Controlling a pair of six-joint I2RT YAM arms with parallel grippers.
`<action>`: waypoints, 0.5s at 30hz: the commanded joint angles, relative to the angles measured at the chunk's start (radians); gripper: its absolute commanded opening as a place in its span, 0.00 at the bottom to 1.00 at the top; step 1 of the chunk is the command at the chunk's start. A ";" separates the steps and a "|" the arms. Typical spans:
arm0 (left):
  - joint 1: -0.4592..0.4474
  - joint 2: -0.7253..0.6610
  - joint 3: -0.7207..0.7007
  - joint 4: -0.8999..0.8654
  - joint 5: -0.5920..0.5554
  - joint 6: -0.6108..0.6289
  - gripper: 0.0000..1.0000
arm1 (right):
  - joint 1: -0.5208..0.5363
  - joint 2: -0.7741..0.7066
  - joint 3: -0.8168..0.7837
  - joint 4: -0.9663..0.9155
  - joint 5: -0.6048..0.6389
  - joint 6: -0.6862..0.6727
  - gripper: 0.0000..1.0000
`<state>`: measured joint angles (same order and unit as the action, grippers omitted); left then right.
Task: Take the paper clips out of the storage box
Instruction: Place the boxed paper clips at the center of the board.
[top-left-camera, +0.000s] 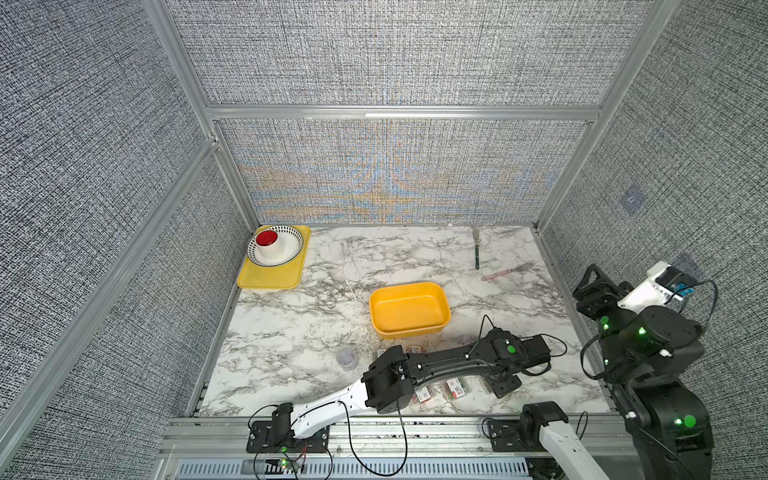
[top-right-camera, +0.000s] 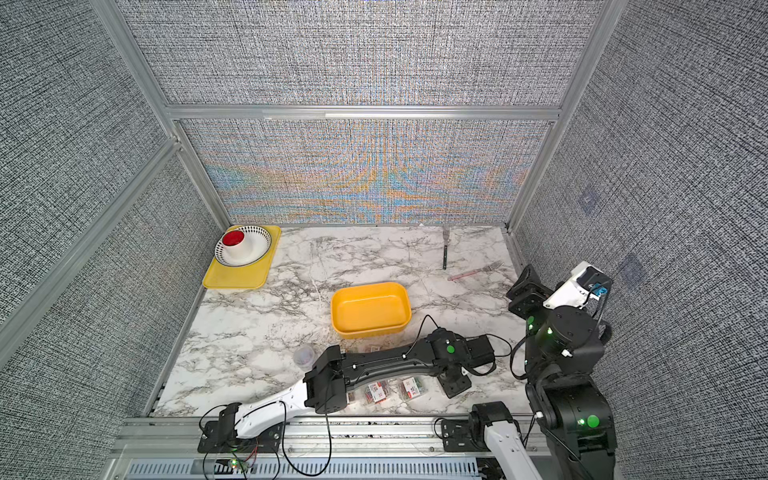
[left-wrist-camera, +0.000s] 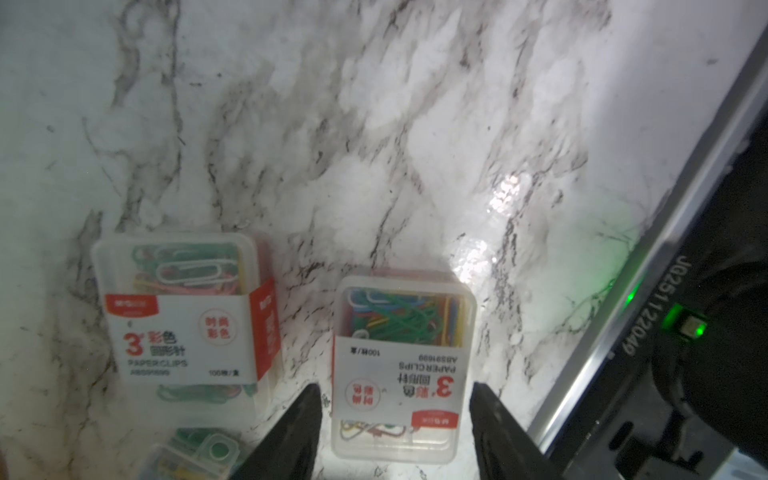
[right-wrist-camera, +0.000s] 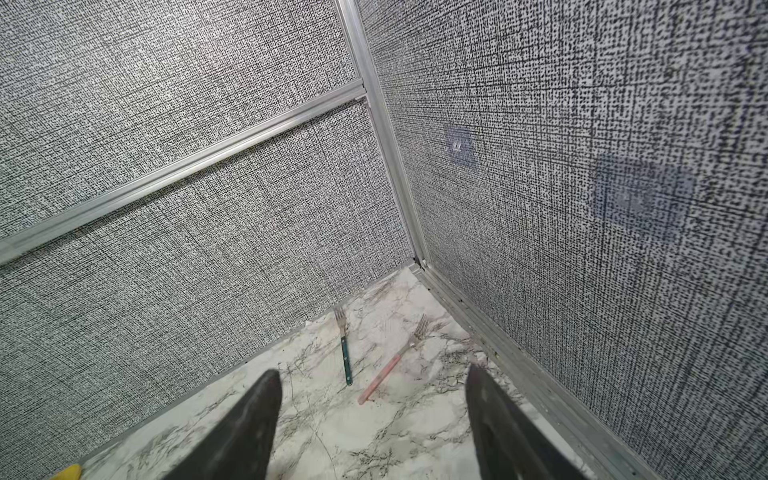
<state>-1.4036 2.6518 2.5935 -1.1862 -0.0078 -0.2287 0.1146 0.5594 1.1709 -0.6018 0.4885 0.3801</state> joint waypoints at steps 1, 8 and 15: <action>0.002 0.001 -0.007 -0.016 0.003 0.010 0.61 | 0.001 -0.003 -0.003 0.028 -0.006 -0.001 0.73; -0.001 0.013 -0.010 -0.010 0.035 0.005 0.64 | 0.001 0.000 -0.006 0.030 -0.007 -0.001 0.73; -0.008 -0.003 -0.056 0.006 0.045 -0.002 0.63 | 0.001 0.000 -0.010 0.030 -0.007 -0.003 0.73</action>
<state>-1.4075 2.6606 2.5534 -1.1805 0.0265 -0.2298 0.1146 0.5598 1.1633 -0.5983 0.4847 0.3801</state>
